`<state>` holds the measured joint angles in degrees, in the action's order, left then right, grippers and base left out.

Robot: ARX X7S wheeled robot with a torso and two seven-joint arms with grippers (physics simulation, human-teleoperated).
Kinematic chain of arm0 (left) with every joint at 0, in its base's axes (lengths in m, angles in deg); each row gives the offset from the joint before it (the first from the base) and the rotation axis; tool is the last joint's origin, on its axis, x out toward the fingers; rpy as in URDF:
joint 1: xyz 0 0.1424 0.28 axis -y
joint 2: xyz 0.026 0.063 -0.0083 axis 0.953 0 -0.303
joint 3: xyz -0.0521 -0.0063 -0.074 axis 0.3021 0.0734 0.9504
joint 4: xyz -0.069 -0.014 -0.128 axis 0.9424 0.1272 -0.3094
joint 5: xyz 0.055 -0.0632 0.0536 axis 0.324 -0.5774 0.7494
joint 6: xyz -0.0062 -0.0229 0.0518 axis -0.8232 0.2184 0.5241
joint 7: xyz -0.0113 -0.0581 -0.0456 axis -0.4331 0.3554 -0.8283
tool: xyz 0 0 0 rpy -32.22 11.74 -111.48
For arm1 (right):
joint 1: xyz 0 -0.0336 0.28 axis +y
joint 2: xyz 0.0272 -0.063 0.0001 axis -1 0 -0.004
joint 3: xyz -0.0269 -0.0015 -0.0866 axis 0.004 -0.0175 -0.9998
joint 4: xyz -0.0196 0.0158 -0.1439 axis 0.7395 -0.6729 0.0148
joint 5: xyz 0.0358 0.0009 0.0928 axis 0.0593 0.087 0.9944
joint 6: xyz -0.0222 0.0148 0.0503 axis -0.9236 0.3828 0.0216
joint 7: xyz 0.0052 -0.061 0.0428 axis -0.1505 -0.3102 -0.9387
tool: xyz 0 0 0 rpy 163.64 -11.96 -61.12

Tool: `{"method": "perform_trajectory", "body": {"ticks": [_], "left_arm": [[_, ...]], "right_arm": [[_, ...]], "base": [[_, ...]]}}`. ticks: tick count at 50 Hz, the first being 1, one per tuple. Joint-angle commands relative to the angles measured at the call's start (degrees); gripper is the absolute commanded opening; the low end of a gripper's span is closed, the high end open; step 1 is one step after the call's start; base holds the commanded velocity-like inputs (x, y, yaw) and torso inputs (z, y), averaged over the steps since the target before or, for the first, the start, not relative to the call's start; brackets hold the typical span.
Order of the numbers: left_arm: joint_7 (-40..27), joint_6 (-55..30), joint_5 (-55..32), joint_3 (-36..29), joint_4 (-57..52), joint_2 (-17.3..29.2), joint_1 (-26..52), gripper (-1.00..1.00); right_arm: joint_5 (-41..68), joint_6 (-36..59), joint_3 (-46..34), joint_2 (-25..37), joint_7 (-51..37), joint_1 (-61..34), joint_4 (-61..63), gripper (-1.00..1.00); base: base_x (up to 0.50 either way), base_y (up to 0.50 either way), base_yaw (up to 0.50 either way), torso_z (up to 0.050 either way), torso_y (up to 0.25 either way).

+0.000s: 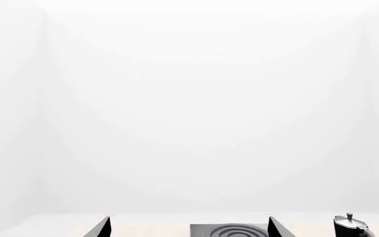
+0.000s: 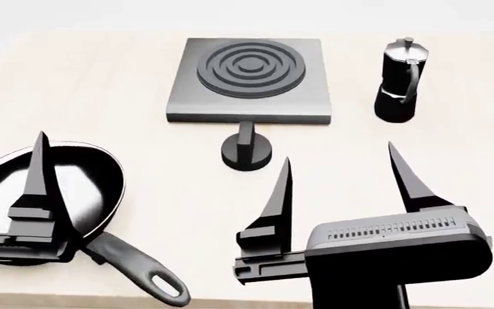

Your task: Turn on the stove.

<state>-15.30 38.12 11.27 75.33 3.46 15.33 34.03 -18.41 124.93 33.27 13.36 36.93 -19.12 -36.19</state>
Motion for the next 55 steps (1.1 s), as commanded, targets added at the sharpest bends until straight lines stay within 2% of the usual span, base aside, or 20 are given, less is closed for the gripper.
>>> {"method": "perform_trajectory", "body": {"ticks": [1, 44, 55], "left_arm": [[-0.62, -0.23, -0.69, 0.12, -0.5, 0.15, 0.02, 1.0], [-2.05, 0.45, -2.21, -0.37, 0.12, 1.26, 0.14, 1.0], [-2.45, 0.82, -2.38, -0.41, 0.55, 1.55, 0.3, 1.0]], "right_arm": [[0.22, -0.23, -0.46, 0.1, -0.18, -0.1, -0.39, 1.0], [1.48, 0.32, -0.94, 0.48, -0.74, -0.32, -0.08, 1.0], [2.98, -0.38, 0.41, -0.14, -0.58, -0.1, -0.26, 1.0]], "base": [[0.0, 0.15, 0.0, 0.0, 0.0], [0.0, 0.15, 0.0, 0.0, 0.0], [0.0, 0.0, 0.0, 0.0, 0.0]]}}
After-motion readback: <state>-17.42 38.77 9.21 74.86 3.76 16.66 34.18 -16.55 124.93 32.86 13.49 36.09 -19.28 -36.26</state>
